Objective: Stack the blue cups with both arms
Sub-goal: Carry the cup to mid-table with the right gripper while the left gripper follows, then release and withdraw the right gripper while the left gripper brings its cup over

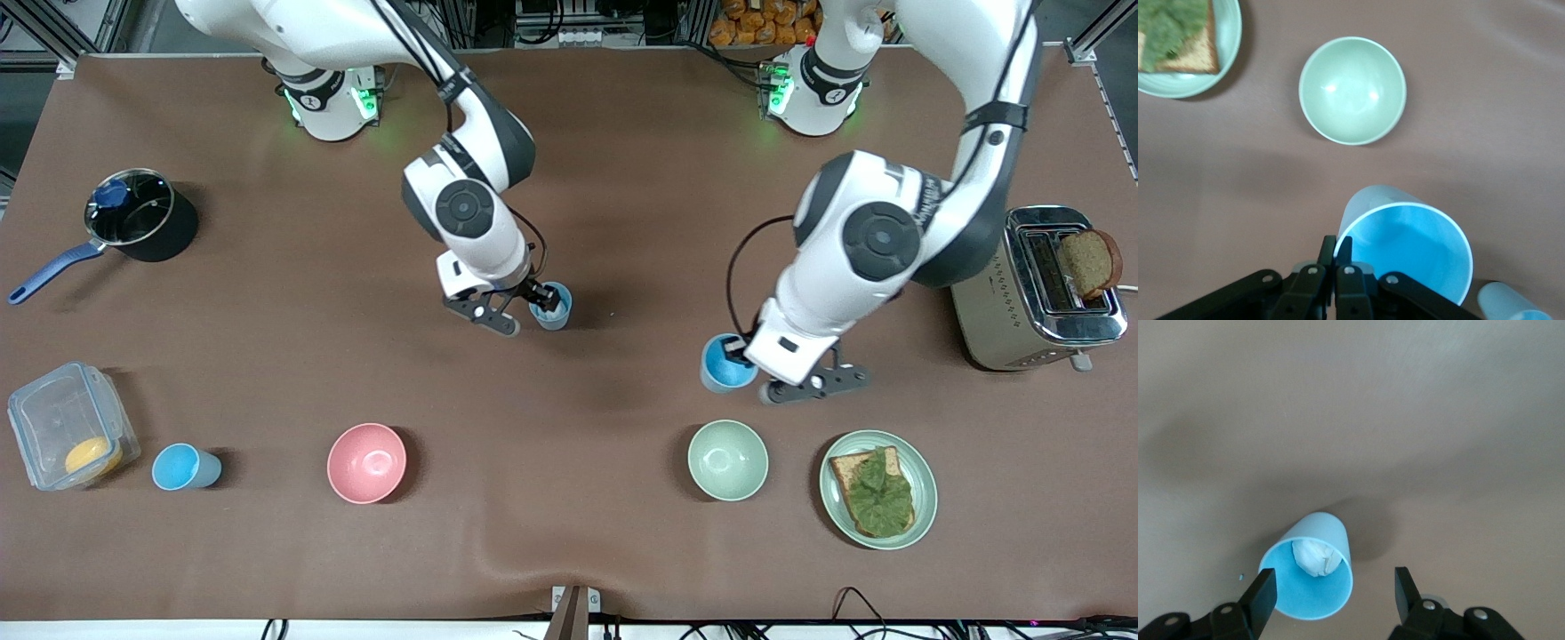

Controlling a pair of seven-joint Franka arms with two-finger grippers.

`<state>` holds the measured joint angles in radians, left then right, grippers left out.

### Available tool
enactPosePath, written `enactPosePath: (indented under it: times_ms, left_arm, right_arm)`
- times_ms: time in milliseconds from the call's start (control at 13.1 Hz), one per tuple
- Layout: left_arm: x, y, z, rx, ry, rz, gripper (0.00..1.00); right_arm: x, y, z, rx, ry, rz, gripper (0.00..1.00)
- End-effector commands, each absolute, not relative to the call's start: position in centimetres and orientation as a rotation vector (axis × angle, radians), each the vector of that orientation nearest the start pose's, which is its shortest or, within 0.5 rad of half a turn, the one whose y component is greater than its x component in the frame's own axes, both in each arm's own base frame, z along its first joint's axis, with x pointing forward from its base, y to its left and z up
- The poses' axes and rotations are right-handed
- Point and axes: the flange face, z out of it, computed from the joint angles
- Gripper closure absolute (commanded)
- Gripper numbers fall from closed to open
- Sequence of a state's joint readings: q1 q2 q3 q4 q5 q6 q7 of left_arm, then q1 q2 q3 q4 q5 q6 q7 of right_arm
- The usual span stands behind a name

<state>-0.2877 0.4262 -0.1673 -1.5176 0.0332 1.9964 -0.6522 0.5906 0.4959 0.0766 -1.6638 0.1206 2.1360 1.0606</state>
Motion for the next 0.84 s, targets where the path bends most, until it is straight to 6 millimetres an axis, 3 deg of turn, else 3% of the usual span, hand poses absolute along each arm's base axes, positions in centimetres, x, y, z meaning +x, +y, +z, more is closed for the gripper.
enactPosePath:
  times_ms: [0,152,380,533,761]
  left_arm:
    - [61.0,-32.1,43.4,-3.197,-0.403,-0.085,1.0]
    - [59.0,-35.9,43.1,-3.198,-0.509,-0.087,1.0]
    - [56.6,-39.4,41.5,-3.177,-0.603,-0.047,1.0]
    - [55.0,-41.4,39.8,-3.177,-0.673,-0.053,1.0]
    - [52.7,-44.9,38.1,-3.187,-0.721,-0.048,1.0]
  right_arm:
    - [56.6,36.7,37.2,-2.988,0.637,0.245,0.17]
    - [58.6,31.2,40.6,-2.996,0.481,0.26,0.1]
    - [60.3,22.6,45.1,-3.004,0.322,0.269,0.03]
    - [60.2,18.2,48.6,-3.0,0.285,0.246,0.0]
    - [58.4,12.0,54.6,-2.997,0.189,0.195,0.0]
